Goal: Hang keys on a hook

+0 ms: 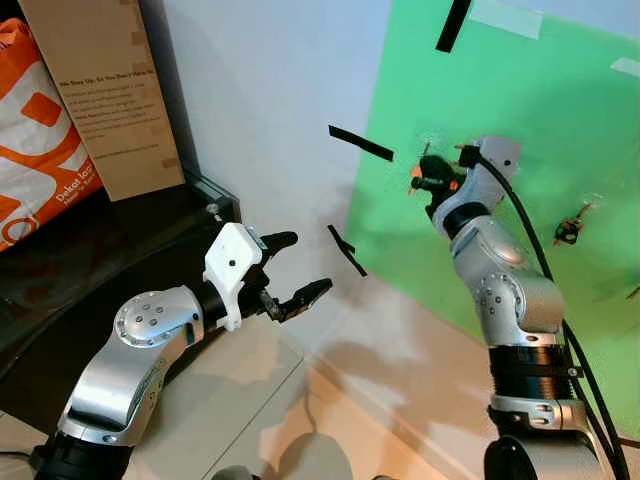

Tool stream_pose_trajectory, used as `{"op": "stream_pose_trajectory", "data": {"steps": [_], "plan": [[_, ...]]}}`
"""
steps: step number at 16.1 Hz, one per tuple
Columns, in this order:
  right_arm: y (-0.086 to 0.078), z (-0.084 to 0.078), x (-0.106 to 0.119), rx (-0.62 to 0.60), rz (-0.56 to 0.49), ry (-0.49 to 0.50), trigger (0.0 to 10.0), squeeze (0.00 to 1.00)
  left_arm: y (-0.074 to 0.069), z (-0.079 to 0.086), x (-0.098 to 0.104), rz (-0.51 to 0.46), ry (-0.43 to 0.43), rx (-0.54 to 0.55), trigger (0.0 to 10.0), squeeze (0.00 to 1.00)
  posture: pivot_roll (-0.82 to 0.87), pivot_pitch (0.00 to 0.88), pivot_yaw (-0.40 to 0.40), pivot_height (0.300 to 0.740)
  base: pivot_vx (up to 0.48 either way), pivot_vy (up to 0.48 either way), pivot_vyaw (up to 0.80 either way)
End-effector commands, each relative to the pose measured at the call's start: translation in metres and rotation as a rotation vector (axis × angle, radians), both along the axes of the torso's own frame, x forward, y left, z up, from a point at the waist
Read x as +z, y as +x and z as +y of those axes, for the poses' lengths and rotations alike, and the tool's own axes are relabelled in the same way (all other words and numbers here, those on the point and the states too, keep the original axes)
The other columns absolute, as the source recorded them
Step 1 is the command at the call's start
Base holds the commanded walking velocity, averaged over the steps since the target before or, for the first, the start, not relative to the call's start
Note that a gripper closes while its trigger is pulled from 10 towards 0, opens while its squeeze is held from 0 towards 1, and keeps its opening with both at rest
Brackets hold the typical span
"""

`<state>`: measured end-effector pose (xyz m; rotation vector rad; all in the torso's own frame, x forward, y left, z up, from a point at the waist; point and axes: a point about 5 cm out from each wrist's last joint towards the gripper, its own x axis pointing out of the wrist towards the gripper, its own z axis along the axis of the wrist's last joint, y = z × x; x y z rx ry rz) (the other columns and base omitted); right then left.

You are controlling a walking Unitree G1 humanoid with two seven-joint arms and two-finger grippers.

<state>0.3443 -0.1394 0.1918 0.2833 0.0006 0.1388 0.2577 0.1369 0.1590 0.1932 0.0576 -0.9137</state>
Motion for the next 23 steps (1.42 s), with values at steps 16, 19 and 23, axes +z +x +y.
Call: {"op": "stream_pose_trajectory", "data": {"steps": [16, 19, 23], "plan": [[0.009, -0.002, -0.006, -0.077, 0.048, -0.031, 10.0, 0.00, 0.001, -0.004, 0.007, -0.020, -0.005, -0.023, 10.0, 0.00, 0.04, 0.000, -0.043, 0.740, 0.000, 0.000, 0.00], [0.001, 0.002, -0.015, 0.005, 0.075, -0.059, 10.0, 0.00, 0.003, -0.004, 0.009, -0.022, -0.001, -0.022, 10.0, 0.00, 0.03, 0.000, -0.039, 0.740, 0.000, 0.000, 0.00], [-0.024, 0.008, 0.006, 0.228, -0.024, 0.075, 10.0, 0.00, 0.001, -0.003, 0.008, -0.029, -0.015, -0.001, 10.0, 0.00, 0.02, 0.000, -0.030, 0.740, 0.000, 0.000, 0.00]]}}
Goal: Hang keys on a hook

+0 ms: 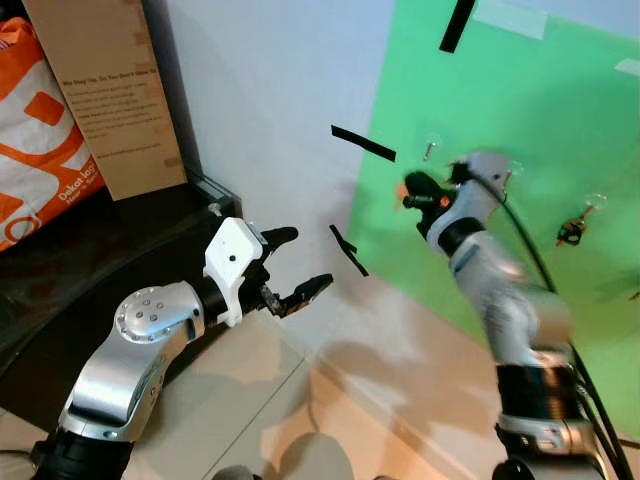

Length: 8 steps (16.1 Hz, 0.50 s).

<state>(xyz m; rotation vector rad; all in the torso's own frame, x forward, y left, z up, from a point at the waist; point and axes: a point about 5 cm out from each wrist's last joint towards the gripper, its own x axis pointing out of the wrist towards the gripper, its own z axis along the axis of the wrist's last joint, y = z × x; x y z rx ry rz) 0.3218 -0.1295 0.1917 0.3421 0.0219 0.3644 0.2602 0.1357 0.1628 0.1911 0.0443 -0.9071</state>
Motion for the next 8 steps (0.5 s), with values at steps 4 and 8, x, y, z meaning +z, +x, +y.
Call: {"op": "stream_pose_trajectory", "data": {"steps": [4, 8], "plan": [[-0.025, 0.009, 0.036, 0.328, -0.174, 0.105, 10.0, 0.00, 0.006, -0.004, 0.012, -0.034, -0.044, -0.009, 10.0, 0.00, 0.01, 0.000, -0.018, 0.740, 0.000, 0.000, 0.00], [-0.037, 0.012, 0.049, 0.476, -0.219, 0.160, 10.0, 0.00, 0.007, -0.006, 0.016, -0.051, -0.049, -0.024, 10.0, 0.00, 0.02, 0.000, -0.031, 0.740, 0.000, 0.000, 0.00]]}}
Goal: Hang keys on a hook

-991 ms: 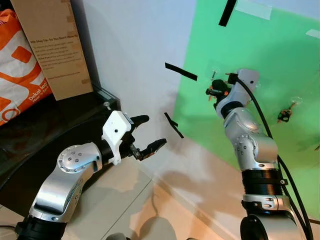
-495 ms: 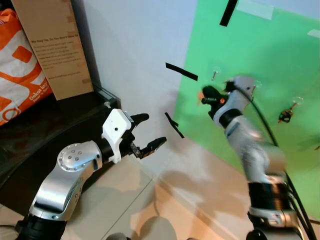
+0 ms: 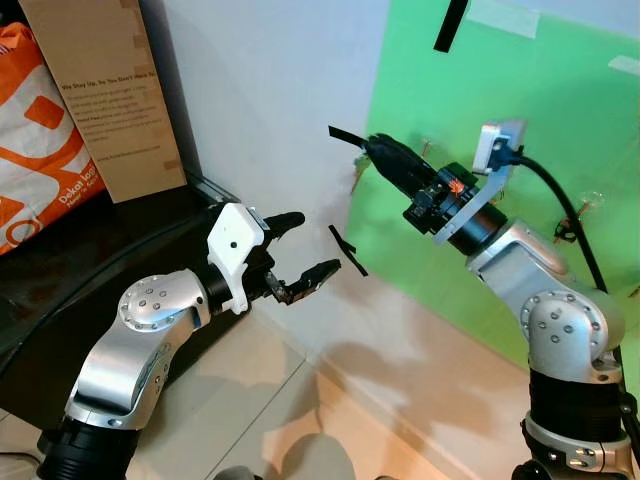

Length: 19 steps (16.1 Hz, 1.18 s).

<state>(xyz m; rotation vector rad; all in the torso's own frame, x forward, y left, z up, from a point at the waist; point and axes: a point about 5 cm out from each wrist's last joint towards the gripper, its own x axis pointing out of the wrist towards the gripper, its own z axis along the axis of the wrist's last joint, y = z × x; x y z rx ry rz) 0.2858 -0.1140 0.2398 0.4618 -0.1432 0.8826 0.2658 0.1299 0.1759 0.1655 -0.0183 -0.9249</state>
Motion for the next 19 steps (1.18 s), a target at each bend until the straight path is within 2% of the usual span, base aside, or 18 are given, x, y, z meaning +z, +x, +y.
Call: {"op": "stream_pose_trajectory", "data": {"steps": [1, 3, 4, 7, 10, 14, 19], "plan": [[-0.003, -0.003, 0.002, 0.026, -0.004, 0.010, 10.0, 0.00, 0.001, 0.000, 0.002, -0.010, -0.003, -0.003, 10.0, 0.00, 0.02, 0.000, -0.039, 0.740, 0.000, 0.000, 0.00], [-0.007, -0.002, 0.004, 0.086, -0.003, 0.032, 10.0, 0.00, 0.000, 0.001, 0.002, -0.008, -0.005, -0.002, 10.0, 0.00, 0.02, 0.000, -0.045, 0.740, 0.000, 0.000, 0.00], [-0.006, 0.000, 0.003, 0.084, 0.008, 0.013, 10.0, 0.00, 0.000, 0.002, 0.001, -0.006, -0.004, 0.001, 10.0, 0.00, 0.02, 0.000, -0.045, 0.740, 0.000, 0.000, 0.00], [0.013, 0.000, -0.010, -0.116, 0.080, -0.115, 10.0, 0.00, 0.001, 0.001, -0.001, -0.005, 0.000, 0.002, 10.0, 0.00, 0.01, 0.000, -0.046, 0.740, 0.000, 0.000, 0.00], [0.029, -0.005, -0.013, -0.255, 0.117, -0.108, 10.0, 0.00, 0.002, -0.001, -0.001, -0.006, -0.001, 0.000, 10.0, 0.00, 0.01, 0.000, -0.048, 0.740, 0.000, 0.000, 0.00], [0.051, -0.010, -0.026, -0.452, 0.153, -0.216, 10.0, 0.00, 0.000, -0.001, -0.003, -0.002, 0.008, -0.003, 10.0, 0.00, 0.02, 0.000, -0.049, 0.740, 0.000, 0.000, 0.00], [0.066, -0.022, -0.026, -0.583, 0.165, -0.217, 10.0, 0.00, -0.002, -0.002, -0.004, -0.002, 0.013, -0.007, 10.0, 0.00, 0.02, 0.000, -0.052, 0.740, 0.000, 0.000, 0.00]]}}
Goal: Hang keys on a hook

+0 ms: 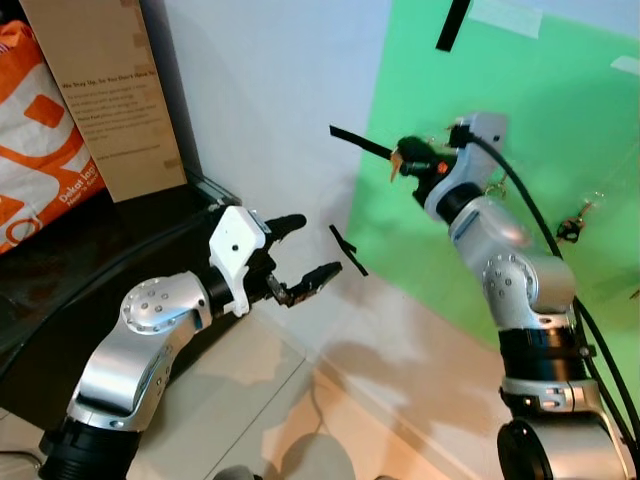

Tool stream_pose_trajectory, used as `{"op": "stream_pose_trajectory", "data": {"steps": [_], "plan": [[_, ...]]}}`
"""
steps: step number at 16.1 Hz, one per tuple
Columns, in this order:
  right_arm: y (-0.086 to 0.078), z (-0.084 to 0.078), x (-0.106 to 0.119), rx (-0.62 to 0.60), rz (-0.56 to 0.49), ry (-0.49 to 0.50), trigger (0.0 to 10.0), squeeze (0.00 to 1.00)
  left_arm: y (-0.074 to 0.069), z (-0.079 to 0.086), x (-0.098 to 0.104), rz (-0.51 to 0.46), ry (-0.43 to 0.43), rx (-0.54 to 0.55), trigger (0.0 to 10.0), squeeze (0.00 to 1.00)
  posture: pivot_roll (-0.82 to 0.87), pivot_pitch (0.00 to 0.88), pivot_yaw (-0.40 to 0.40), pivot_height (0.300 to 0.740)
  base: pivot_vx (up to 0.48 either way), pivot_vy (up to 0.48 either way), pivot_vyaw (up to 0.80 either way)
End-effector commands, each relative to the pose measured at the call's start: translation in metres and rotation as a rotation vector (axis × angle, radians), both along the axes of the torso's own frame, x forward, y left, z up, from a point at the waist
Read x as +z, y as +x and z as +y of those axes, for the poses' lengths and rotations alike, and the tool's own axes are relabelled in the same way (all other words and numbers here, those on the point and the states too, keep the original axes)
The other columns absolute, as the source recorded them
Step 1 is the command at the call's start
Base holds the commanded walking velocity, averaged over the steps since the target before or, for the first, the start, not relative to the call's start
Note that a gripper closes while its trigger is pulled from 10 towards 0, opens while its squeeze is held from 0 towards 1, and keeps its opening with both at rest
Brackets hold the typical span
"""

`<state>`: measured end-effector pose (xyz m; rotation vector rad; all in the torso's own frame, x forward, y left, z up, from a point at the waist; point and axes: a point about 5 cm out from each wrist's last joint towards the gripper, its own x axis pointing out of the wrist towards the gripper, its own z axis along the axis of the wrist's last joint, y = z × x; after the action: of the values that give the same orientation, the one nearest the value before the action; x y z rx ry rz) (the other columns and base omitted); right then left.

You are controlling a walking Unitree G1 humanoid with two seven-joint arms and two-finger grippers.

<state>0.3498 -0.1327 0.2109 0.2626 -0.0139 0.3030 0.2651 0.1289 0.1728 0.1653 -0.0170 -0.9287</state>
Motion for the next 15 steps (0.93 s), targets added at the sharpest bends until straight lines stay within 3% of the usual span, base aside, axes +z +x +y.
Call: {"op": "stream_pose_trajectory", "data": {"steps": [1, 8, 15], "plan": [[0.004, -0.007, 0.003, -0.050, -0.012, -0.001, 10.0, 0.00, -0.001, -0.001, -0.002, -0.003, 0.012, -0.004, 10.0, 0.00, 0.02, 0.000, -0.051, 0.740, 0.000, 0.000, 0.00], [-0.002, -0.024, -0.017, -0.099, 0.091, 0.039, 10.0, 0.00, -0.004, -0.001, -0.001, 0.000, 0.019, -0.011, 10.0, 0.00, 0.03, 0.000, -0.053, 0.740, 0.000, 0.000, 0.00], [0.000, -0.015, -0.023, -0.107, 0.126, 0.080, 10.0, 0.00, -0.003, 0.000, 0.000, -0.005, 0.024, -0.018, 10.0, 0.00, 0.03, 0.000, -0.053, 0.740, 0.000, 0.000, 0.00]]}}
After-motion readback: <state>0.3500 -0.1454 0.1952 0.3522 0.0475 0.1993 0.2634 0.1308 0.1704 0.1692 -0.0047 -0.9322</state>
